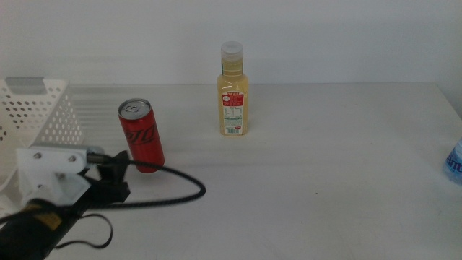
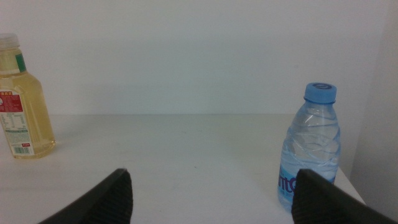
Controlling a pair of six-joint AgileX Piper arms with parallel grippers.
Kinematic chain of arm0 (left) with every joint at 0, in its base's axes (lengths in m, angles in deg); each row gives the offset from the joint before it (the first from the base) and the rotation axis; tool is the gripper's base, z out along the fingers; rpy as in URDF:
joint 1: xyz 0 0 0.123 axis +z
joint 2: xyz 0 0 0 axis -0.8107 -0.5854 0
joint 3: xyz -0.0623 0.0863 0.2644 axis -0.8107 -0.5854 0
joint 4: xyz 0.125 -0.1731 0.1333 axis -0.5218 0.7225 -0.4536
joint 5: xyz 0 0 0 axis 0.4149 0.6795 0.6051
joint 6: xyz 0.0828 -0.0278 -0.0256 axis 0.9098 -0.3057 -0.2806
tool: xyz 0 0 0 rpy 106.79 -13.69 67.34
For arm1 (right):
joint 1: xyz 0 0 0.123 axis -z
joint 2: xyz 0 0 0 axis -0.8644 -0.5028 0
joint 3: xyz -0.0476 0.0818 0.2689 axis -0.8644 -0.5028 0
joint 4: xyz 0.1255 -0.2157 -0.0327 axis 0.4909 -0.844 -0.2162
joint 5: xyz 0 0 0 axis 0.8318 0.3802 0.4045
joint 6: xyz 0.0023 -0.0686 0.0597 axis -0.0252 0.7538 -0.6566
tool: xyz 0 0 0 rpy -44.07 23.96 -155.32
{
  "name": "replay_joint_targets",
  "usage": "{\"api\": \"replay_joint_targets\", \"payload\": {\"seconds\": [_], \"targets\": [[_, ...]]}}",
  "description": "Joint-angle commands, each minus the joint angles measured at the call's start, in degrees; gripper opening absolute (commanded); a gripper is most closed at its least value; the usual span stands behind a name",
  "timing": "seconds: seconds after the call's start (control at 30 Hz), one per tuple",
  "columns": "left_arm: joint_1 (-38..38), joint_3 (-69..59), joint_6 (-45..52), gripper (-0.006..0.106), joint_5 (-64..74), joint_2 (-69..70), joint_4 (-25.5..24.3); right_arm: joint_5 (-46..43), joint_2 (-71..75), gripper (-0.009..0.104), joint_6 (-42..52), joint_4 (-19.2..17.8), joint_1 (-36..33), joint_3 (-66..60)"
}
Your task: Use arms to grab the bottles and put them into the dustbin to the left of the table.
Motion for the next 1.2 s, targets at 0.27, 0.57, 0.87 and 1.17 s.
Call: {"api": "replay_joint_targets", "payload": {"seconds": [0.27, 0.57, 0.87, 1.17], "targets": [[-0.4, 9.1, -1.9, 0.090, -4.0, -6.6, -3.7, -4.4, 1.6, 0.067, 0.7, -0.6, 0.4, 0.4], [-0.4, 15.8, -2.1, 0.090, -2.6, -12.0, -3.8, -4.4, 1.6, 0.067, 0.7, -0.6, 0.4, 0.4], [-0.4, 21.9, -2.1, 0.090, -3.0, -18.4, -3.6, -4.4, 1.6, 0.067, 0.7, -0.6, 0.4, 0.4], [-0.4, 22.5, -1.8, 0.090, -17.5, -26.9, -3.6, -4.4, 1.6, 0.067, 0.7, -0.6, 0.4, 0.4]]}}
